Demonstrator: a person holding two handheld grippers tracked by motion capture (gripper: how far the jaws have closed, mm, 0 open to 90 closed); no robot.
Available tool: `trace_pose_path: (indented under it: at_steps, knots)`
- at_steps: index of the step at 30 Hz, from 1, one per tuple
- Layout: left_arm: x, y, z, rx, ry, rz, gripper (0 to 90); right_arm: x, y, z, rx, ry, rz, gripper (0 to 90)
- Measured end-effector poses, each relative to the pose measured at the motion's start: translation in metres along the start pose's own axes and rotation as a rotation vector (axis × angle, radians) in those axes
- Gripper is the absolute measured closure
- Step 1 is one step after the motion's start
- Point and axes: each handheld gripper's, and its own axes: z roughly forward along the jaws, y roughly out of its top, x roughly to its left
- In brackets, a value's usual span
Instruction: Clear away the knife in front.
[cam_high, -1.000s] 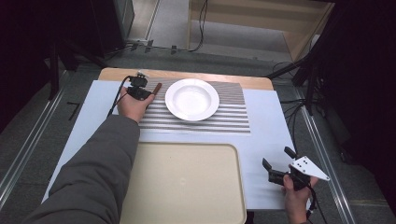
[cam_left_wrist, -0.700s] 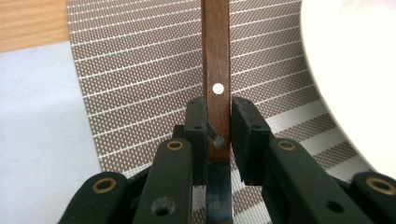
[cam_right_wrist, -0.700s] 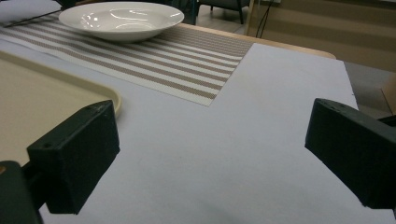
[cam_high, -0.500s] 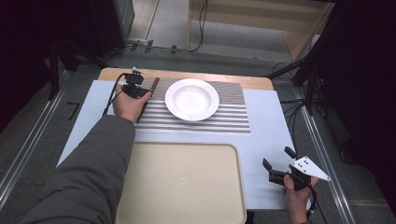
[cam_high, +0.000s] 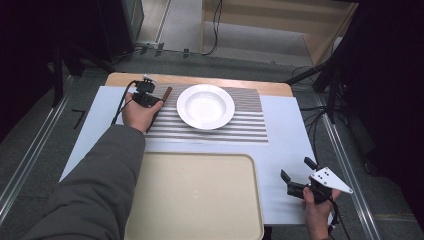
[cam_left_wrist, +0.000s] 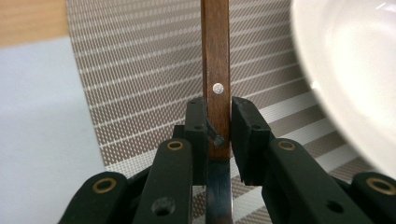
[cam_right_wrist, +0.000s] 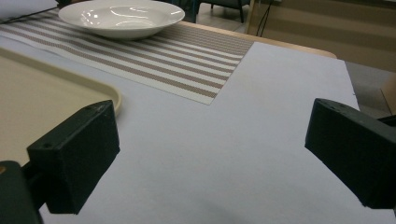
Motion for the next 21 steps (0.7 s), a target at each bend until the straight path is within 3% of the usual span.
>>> trace_pose_path:
  at_steps: [5,9,14,15,17,21]
  knots:
    - [-0.001,-0.002,0.007,-0.007,-0.011,-0.004,76.1,-0.001,0.0,0.0,-0.003,0.001,0.006,1.7]
    - [-0.007,-0.003,0.007,-0.001,0.025,0.041,66.2,-0.001,0.0,0.0,-0.003,0.002,0.006,1.7]
    - [-0.013,-0.006,0.007,0.024,0.056,0.075,68.6,-0.001,0.0,-0.001,-0.004,0.002,0.007,1.7]
    - [-0.017,-0.007,0.007,0.024,0.085,0.092,71.2,-0.001,0.0,0.0,-0.004,0.002,0.007,1.7]
    - [-0.019,-0.007,0.008,0.026,0.103,0.11,73.4,-0.001,0.0,0.0,-0.003,0.001,0.006,1.7]
    - [-0.022,-0.008,0.008,0.03,0.124,0.119,76.2,-0.001,0.0,0.0,-0.003,0.0,0.003,1.7]
